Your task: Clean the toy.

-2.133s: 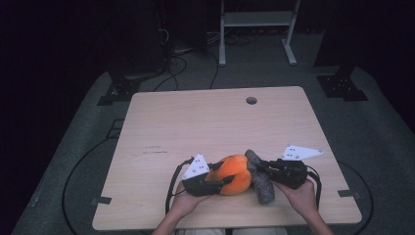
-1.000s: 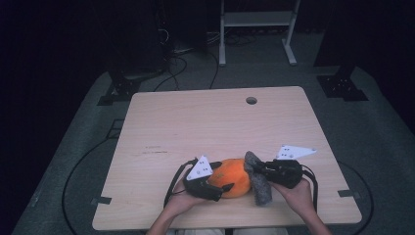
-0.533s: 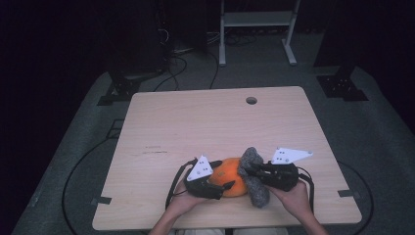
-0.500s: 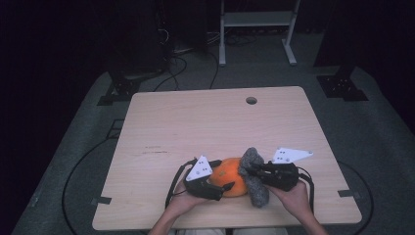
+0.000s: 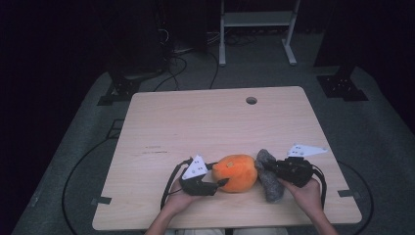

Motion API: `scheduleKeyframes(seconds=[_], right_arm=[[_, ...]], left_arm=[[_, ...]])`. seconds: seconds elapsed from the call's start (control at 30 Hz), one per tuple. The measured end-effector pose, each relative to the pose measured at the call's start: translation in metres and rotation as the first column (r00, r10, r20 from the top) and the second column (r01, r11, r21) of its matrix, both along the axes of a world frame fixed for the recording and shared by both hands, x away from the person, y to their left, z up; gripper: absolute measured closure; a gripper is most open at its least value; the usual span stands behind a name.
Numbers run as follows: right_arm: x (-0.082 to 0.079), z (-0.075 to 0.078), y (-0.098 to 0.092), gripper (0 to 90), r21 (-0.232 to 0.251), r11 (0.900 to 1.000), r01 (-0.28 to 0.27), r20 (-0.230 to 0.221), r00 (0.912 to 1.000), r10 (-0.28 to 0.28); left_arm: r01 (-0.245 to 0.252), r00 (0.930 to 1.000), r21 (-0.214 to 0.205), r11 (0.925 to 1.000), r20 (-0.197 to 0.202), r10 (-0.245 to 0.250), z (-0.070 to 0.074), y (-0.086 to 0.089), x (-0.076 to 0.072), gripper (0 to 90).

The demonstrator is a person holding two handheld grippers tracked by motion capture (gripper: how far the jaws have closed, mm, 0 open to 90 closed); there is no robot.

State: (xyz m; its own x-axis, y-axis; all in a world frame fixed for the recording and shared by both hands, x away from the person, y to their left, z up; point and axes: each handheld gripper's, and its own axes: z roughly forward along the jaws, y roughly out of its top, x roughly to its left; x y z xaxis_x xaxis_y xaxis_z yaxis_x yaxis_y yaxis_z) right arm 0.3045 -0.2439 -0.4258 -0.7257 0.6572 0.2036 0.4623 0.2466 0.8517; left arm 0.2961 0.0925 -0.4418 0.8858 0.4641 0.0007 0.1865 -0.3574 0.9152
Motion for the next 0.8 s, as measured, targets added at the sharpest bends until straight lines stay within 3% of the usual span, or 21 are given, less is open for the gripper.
scheduleKeyframes(seconds=[0.07,0.13,0.17,0.23,0.37,0.47,0.57,0.67,0.73,0.77,0.8], right_arm=[[-0.002,0.005,-0.001,80.2,0.024,0.9997,-0.002,0.012,0.9999,0.002],[-0.009,0.02,0.002,80.3,0.073,0.997,-0.025,0.07,0.9974,0.02],[-0.017,0.034,0.013,80.2,0.084,0.9943,-0.066,0.123,0.9909,0.055],[-0.023,0.04,0.028,80.2,0.059,0.9924,-0.108,0.151,0.9836,0.098],[-0.02,0.027,0.044,80.2,-0.023,0.9922,-0.123,0.127,0.9841,0.125],[-0.011,0.009,0.038,80.1,-0.024,0.9944,-0.103,0.076,0.9916,0.105],[-0.004,0.0,0.026,80.1,-0.027,0.9984,-0.05,0.02,0.9985,0.05],[-0.005,0.0,0.021,80.0,-0.031,0.9989,-0.036,0.018,0.9992,0.037],[-0.012,0.014,0.024,79.9,0.033,0.9968,-0.073,0.065,0.9953,0.071],[-0.012,0.014,0.024,79.9,0.033,0.9968,-0.073,0.065,0.9953,0.071],[-0.02,0.024,0.031,79.7,0.054,0.9928,-0.107,0.11,0.9889,0.101]], left_arm=[[-0.015,0.9999,-0.015,0.9998,0.006,0.015,0.002,0.001,0.0,40.5],[-0.025,0.9997,-0.02,0.9995,-0.002,0.025,0.005,0.001,0.002,40.7],[-0.025,0.9997,-0.016,0.9995,-0.008,0.025,0.005,0.0,0.002,40.8],[-0.012,0.9999,-0.013,0.9998,-0.011,0.012,0.004,-0.003,0.001,40.8],[-0.02,0.9996,-0.017,0.9997,-0.022,0.02,0.004,0.0,0.0,40.6],[-0.027,0.9992,-0.011,0.9996,-0.03,0.027,0.004,0.003,0.001,40.0],[-0.033,0.999,-0.016,0.9993,-0.029,0.033,0.003,0.004,0.0,38.7],[-0.034,0.9991,-0.017,0.9993,-0.027,0.034,0.002,0.004,0.0,38.3],[-0.027,0.9996,-0.01,0.9996,-0.01,0.027,0.003,-0.001,-0.002,37.4],[-0.027,0.9996,-0.01,0.9996,-0.01,0.027,0.003,-0.001,-0.002,37.1],[-0.016,0.9998,-0.003,0.9999,0.012,0.016,0.004,-0.005,-0.006,37.0]])
